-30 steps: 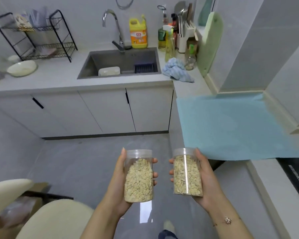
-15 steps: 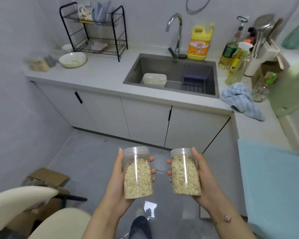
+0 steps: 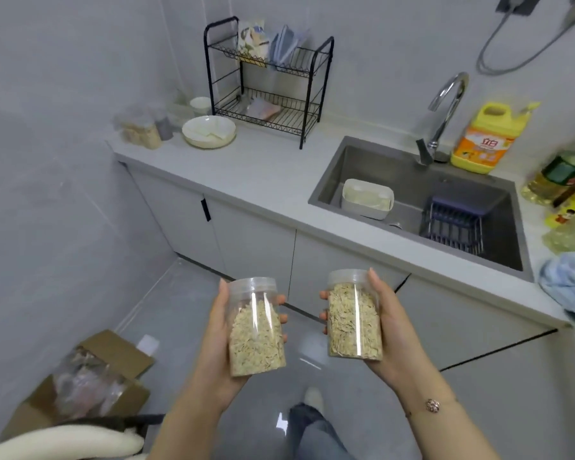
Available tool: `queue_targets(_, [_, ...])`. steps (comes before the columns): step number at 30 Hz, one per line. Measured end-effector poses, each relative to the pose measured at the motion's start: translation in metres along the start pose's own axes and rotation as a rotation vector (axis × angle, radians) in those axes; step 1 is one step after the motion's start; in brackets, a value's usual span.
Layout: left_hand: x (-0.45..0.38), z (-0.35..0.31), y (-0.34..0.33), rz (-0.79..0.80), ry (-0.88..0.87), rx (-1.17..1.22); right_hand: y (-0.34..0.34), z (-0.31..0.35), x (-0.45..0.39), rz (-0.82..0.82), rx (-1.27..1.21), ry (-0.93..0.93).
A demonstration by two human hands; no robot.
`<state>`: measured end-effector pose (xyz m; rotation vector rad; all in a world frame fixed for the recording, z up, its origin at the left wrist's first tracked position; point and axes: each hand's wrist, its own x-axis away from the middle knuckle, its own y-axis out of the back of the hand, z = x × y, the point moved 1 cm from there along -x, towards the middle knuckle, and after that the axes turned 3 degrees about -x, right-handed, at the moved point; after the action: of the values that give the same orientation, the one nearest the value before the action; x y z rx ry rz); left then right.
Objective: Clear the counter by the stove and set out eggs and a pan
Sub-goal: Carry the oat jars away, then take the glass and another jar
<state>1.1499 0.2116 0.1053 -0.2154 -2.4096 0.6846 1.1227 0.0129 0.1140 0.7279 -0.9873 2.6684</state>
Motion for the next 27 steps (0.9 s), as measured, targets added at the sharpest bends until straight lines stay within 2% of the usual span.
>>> queue_targets(7, [-0.077,-0.07,0.023,-0.155,-0.066,0.076,-0.045,0.022,-0.119,0.074,0.043,-0.117])
queue_targets(12, [-0.148,-0.143,0.035,-0.237,-0.097,0.084,-0.089,0.057,-0.223,0.118,0.116,-0.142])
queue_targets(19, [-0.239,-0.237,0.048,-0.284,-0.105,0.163,-0.181,0.101,-0.337,0.198,0.162,-0.177])
queue_targets(23, [-0.274,-0.27,0.072,-0.293,-0.078,0.215,-0.22,0.098,-0.378,0.223,0.169,-0.213])
queue_targets(27, [-0.315,-0.308,0.11,-0.264,-0.075,0.178,-0.255,0.083,-0.418,0.17,0.133,-0.233])
